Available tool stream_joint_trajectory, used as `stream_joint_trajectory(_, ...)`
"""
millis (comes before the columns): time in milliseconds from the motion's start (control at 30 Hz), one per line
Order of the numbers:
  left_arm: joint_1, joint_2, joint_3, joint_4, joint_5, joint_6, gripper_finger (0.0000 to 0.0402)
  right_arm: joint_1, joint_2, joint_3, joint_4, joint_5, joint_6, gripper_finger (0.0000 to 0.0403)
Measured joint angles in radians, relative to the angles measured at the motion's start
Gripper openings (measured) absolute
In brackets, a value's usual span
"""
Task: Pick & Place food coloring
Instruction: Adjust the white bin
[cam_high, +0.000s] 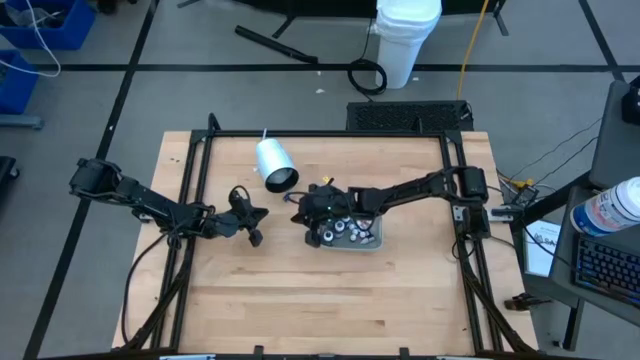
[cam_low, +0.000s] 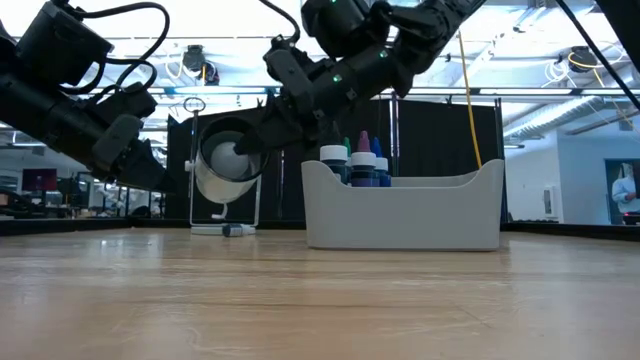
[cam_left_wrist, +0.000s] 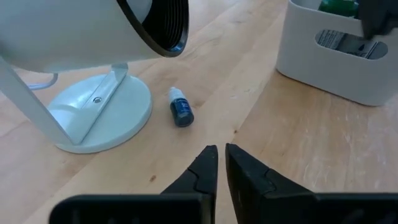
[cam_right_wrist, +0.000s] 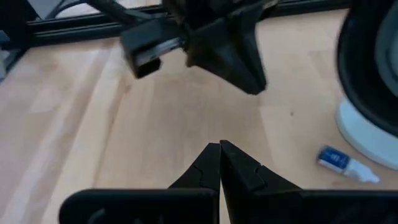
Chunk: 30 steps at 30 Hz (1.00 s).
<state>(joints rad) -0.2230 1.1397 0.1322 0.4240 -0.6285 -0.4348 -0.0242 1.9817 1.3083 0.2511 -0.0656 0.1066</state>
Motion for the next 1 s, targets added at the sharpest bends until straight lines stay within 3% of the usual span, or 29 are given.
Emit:
stream_joint_trajectory(233, 0.000, 0.000, 0.000, 0.002, 0.004, 0.003, 0.0042, 0.015, 0.001, 0.000, -0.064, 0.049, -0.021, 0.0000)
stream_joint_trajectory(400, -0.004, 0.013, 0.009, 0.109, 0.209, 0.089, 0.0042, 0.015, -0.036, -0.002, -0.114, 0.149, -0.049, 0.0000)
stream_joint_trajectory(500, -0.021, 0.045, 0.053, 0.127, 0.261, 0.133, 0.0042, 0.026, -0.105, 0.000, -0.126, 0.148, -0.070, 0.0000)
stream_joint_trajectory(700, -0.041, 0.232, 0.216, 0.133, 0.292, 0.234, 0.0042, 0.113, -0.262, -0.048, -0.179, 0.231, -0.136, 0.0000)
stream_joint_trajectory(1000, -0.010, 0.501, 0.415, 0.147, 0.265, 0.253, 0.0042, 0.231, -0.503, -0.310, -0.151, 0.389, -0.044, 0.0000)
